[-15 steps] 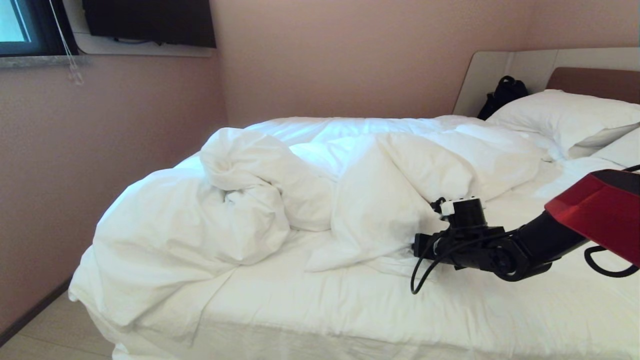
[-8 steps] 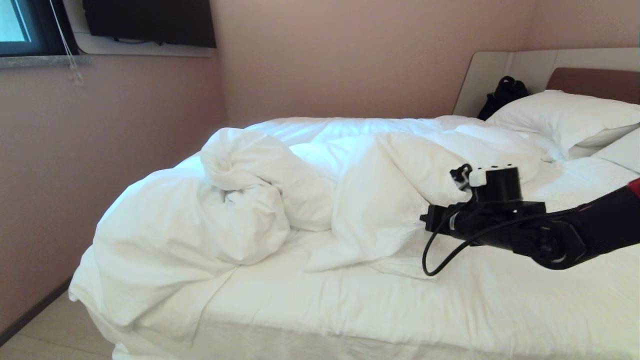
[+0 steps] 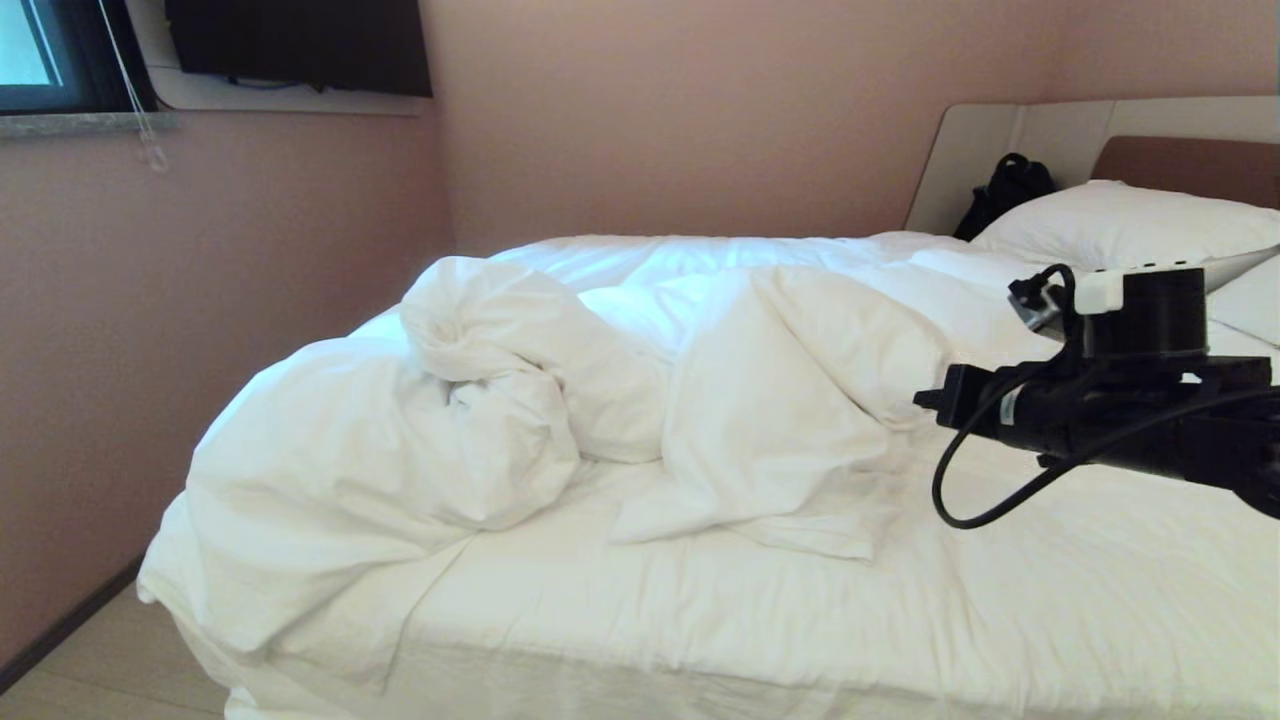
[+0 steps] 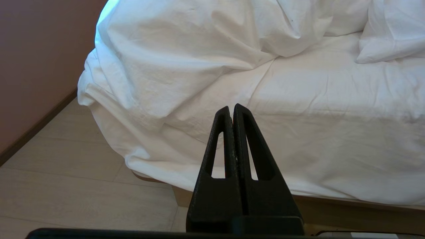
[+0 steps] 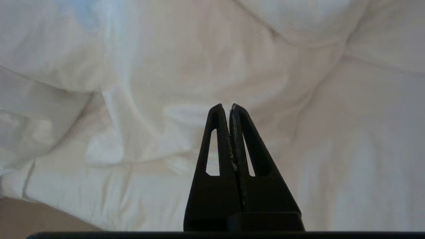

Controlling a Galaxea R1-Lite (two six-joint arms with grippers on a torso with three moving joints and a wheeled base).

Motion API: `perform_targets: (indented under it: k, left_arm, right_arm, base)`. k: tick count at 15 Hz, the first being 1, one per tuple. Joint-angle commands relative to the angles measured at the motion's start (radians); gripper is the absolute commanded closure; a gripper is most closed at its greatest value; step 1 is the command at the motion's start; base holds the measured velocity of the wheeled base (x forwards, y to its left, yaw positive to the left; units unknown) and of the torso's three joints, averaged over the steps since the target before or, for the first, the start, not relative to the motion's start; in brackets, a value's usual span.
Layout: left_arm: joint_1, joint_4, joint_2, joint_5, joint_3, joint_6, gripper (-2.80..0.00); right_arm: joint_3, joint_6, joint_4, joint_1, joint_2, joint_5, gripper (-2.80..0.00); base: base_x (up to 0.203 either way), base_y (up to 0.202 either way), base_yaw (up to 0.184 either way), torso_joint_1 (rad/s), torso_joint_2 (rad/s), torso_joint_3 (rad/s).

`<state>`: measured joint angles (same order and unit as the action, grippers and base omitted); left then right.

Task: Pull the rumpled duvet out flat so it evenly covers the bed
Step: Hold the folded corner of the quilt

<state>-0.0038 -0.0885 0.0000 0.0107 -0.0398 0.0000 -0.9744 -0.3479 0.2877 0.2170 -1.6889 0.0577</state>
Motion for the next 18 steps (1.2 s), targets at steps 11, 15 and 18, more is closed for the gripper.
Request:
perform_targets:
  k: [11,15,18]
  left_arm:
    - [-0.001,0.0,0.0,0.0,0.0,0.0,0.0]
    - [0.001,0.0,0.002,0.0,0.0,0.0,0.0]
    - [-0.001,0.0,0.002,0.0,0.0,0.0,0.0]
  right_arm:
    - [0.062,-0.231,-0.035,0.001,-0.232,-0.012,-2.8]
    - [0.059,-0.278,-0.036,0.018,-0.28,-0.007,-2.8]
    - [0.033,-0.326,-0.035,0.031,-0.333,0.001,-2.8]
  base:
    - [0.0,0.0,0.0,0.0,0.0,0.0]
    - [0.0,0.0,0.0,0.0,0.0,0.0]
    - [0.0,0.0,0.0,0.0,0.0,0.0]
